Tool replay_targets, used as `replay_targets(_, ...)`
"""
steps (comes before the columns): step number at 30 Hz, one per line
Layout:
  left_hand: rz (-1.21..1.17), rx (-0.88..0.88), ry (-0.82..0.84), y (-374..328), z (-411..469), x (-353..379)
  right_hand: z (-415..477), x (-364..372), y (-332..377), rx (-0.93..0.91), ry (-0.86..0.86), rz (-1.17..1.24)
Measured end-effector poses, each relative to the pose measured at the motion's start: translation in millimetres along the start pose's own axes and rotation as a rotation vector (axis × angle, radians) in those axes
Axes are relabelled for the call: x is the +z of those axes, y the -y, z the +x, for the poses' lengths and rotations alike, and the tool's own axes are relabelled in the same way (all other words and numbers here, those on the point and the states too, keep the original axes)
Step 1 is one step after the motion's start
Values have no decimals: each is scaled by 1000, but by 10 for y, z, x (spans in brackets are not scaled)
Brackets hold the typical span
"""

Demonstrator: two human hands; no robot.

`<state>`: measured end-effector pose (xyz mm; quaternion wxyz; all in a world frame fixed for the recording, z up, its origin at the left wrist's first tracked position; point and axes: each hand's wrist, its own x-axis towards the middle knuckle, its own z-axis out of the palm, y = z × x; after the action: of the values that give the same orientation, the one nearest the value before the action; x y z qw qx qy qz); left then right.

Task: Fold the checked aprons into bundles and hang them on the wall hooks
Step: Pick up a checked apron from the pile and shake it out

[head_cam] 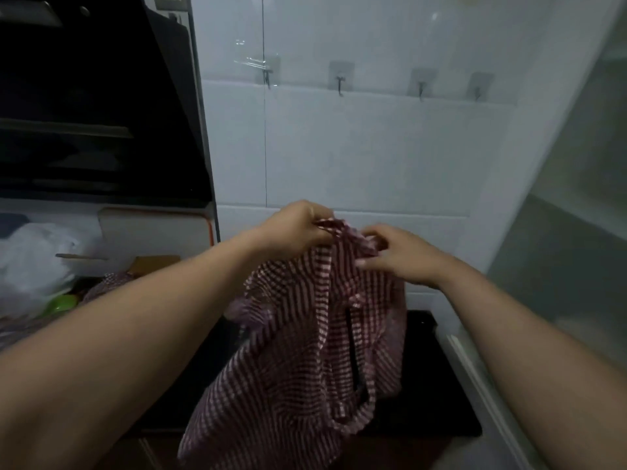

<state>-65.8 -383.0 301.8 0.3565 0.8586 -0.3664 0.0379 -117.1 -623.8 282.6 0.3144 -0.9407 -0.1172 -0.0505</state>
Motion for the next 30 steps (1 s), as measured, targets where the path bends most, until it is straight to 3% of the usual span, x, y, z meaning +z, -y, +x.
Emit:
replay_targets(3, 145, -24, 66, -54, 78, 94, 128, 121, 109, -100, -35, -82)
replay_targets(6, 363, -231, 252, 221, -34, 15, 191, 2, -90, 42, -252, -6)
replay_targets(8, 253, -337, 233, 418, -187, -10, 171, -91, -226, 125, -346, 34)
replay_targets(12, 12, -353, -43, 560, -251, 11, 138, -50, -352, 202, -292, 73)
replay_targets(16, -52, -293, -224, 639, -153, 38, 52, 194, -501, 245, -26, -119)
replay_targets(18, 42, -288, -161, 733, -153, 44, -1, 351, -689, 333, -9, -256)
replay_targets(20, 290, -332, 54, 933, -191, 93, -32, 446, -871, 439, -80, -261)
replay_targets(22, 451, -444, 195, 1172, -277, 172, 2, 568, -1005, 545, -110, -161)
replay_targets(24, 460, -512, 152, 1321, -325, 169, 131, 629, -997, 675, -157, 220)
replay_targets(26, 440, -530, 15, 1351, -256, 39, 332, 462, -881, 740, -309, 658)
replay_targets(28, 432, -490, -147, 1247, -67, -220, 573, 116, -677, 608, -330, 717)
replay_targets(30, 472, -419, -195, 1041, 141, -498, 696, -62, -361, 435, -154, 534)
